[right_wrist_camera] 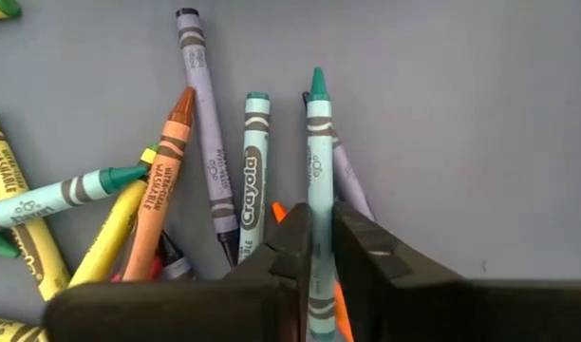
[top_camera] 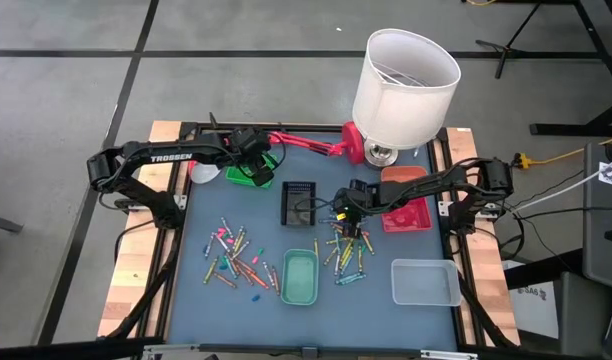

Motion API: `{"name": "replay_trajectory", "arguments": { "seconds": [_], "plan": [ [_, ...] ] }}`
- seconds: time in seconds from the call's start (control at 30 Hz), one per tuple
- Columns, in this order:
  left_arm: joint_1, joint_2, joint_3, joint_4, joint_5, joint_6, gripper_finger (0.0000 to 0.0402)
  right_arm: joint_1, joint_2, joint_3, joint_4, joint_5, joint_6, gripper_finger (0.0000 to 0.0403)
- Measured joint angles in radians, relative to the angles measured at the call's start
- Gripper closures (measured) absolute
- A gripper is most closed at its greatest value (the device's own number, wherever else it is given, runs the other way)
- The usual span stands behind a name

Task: Sort crayons
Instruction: Put the blue green crayon into the orange bin

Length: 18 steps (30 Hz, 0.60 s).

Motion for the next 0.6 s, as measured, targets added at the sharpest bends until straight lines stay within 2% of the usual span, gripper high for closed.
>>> {"name": "replay_trajectory", "arguments": {
  "seconds": [0.23,0.6],
  "plan": [
    [0.000,0.000,0.000,0.000,0.000,0.000,0.0300,0.000,0.000,0.000,0.000,0.000,0.000,0.0383],
    [0.000,0.000,0.000,0.002,0.000,0.000,0.0300,0.000,-0.046,0.001,-0.055,-0.004,0.001,0.0385]
  ]
}}
